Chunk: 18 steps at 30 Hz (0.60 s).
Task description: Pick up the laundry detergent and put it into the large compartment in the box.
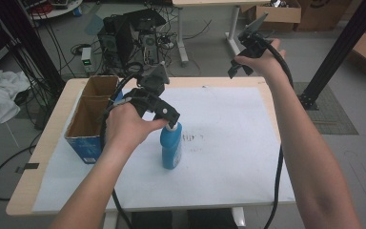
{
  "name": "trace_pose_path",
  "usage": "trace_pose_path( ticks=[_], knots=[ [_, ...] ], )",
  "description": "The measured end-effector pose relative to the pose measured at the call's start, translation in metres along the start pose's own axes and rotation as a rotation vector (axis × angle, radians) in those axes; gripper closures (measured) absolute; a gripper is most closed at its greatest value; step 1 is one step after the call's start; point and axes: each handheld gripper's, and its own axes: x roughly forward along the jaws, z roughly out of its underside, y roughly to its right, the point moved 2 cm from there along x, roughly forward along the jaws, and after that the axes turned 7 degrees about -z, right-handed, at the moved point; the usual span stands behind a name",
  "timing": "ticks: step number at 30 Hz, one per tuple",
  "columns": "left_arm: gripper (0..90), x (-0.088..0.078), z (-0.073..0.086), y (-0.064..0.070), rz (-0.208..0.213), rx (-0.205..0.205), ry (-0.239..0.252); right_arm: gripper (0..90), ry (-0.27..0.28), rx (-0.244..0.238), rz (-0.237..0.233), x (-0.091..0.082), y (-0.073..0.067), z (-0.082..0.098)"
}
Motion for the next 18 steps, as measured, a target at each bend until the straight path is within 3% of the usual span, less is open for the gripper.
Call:
trace_pose_path(
  ticks=[18],
  knots=[
    [0.1, 0.022, -0.010, 0.023, -0.018, -0.003, -0.039, 23.3, -0.004, -0.006, -0.013, 0.003, 0.001, 0.004]
  ],
)
